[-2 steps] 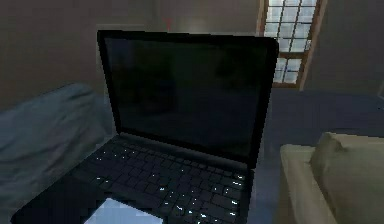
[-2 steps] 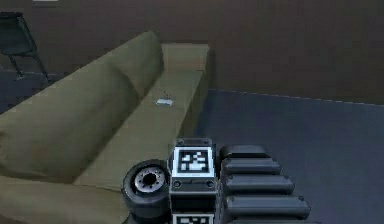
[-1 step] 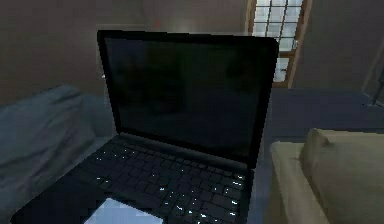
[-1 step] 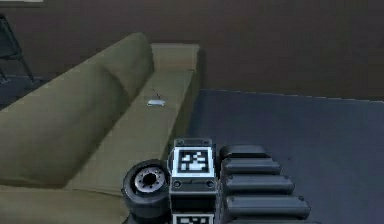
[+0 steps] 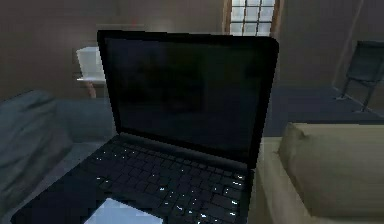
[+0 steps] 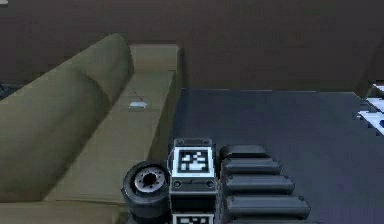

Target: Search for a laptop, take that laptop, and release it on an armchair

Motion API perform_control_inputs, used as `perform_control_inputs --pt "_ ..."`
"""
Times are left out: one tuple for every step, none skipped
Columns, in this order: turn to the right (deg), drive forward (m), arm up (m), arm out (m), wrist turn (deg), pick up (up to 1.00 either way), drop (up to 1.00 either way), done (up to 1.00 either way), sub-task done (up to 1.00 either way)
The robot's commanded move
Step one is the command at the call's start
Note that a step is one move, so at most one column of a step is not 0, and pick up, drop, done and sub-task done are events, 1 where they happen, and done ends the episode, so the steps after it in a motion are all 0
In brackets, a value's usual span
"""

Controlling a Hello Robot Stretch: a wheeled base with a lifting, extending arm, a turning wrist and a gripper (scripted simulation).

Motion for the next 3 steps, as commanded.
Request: perform_control_inputs --pt "0.0 0.15 0.0 0.0 0.0 0.0 0.0 0.0 0.0" --pt "-6.0 0.0 0.0 0.0 0.0 0.0 0.0 0.0 0.0" --pt "0.0 0.75 0.0 0.0 0.0 0.0 0.0 0.0 0.0"
